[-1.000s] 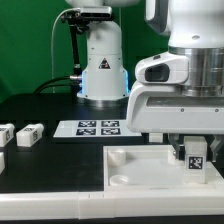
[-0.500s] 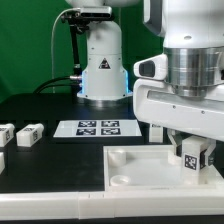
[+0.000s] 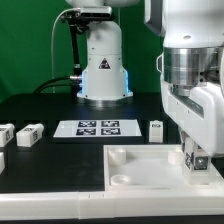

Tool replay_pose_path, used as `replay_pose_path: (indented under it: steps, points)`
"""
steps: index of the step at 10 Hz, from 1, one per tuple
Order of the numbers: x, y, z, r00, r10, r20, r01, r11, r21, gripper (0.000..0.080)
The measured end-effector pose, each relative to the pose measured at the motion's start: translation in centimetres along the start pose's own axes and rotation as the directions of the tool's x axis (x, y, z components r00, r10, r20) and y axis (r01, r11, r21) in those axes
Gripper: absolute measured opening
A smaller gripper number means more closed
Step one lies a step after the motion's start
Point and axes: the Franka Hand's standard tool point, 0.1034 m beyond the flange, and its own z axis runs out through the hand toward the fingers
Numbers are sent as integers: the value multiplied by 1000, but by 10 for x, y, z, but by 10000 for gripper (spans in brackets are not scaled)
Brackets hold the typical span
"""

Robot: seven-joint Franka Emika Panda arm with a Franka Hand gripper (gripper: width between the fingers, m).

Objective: Assemble one leg

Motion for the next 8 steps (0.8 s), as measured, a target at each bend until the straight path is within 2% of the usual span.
replay_pose_path:
  steps: [2,3,4,5,6,8]
  points:
    - [0,0,0,998,-61,0,61,998,-1,291]
    - [-1,0,0,996,-85,-1,85,996,-1,475]
    - [-1,0,0,974,-228,-3,228,974,-2,475]
    - [-3,1,1,942,-335,-1,335,942,-2,608]
    - [-4,1,1,912,-410,-1,410,912,-2,637]
    - [-5,1,1,787,-617,0,617,787,-3,648]
